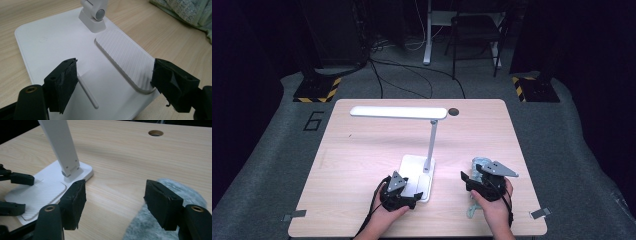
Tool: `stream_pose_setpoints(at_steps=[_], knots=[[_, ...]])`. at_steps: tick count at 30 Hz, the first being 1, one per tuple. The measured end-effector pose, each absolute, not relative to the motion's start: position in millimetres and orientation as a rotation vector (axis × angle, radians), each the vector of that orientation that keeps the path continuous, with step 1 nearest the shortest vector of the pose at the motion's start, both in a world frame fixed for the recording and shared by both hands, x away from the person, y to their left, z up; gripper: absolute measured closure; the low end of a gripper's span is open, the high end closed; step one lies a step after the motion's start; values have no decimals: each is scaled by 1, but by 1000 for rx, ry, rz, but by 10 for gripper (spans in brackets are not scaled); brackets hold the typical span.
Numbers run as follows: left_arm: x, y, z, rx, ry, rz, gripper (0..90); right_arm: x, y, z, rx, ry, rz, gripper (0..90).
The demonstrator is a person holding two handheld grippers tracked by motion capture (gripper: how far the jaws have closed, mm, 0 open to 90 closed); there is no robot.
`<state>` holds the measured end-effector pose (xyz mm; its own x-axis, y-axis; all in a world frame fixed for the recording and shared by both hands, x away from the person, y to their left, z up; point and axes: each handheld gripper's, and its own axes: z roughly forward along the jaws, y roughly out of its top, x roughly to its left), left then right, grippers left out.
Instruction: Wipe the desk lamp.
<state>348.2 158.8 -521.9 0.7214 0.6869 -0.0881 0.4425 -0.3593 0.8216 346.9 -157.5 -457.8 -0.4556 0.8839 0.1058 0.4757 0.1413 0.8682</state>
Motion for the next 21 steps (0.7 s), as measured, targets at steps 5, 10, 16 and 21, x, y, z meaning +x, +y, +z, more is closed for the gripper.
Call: stream_pose_setpoints(at_steps=[5,10,16,21], knots=[[347,162,-518,2041,848,329,242,352,-142,-450,1267,2026,1287,336],[347,165,-514,2034,835,323,249,354,-130,-443,1221,2048,1293,336],[344,170,-504,2011,815,312,259,361,-104,-427,1140,2083,1297,351],[346,177,-500,2005,827,319,262,369,-82,-418,1111,2080,1330,387]])
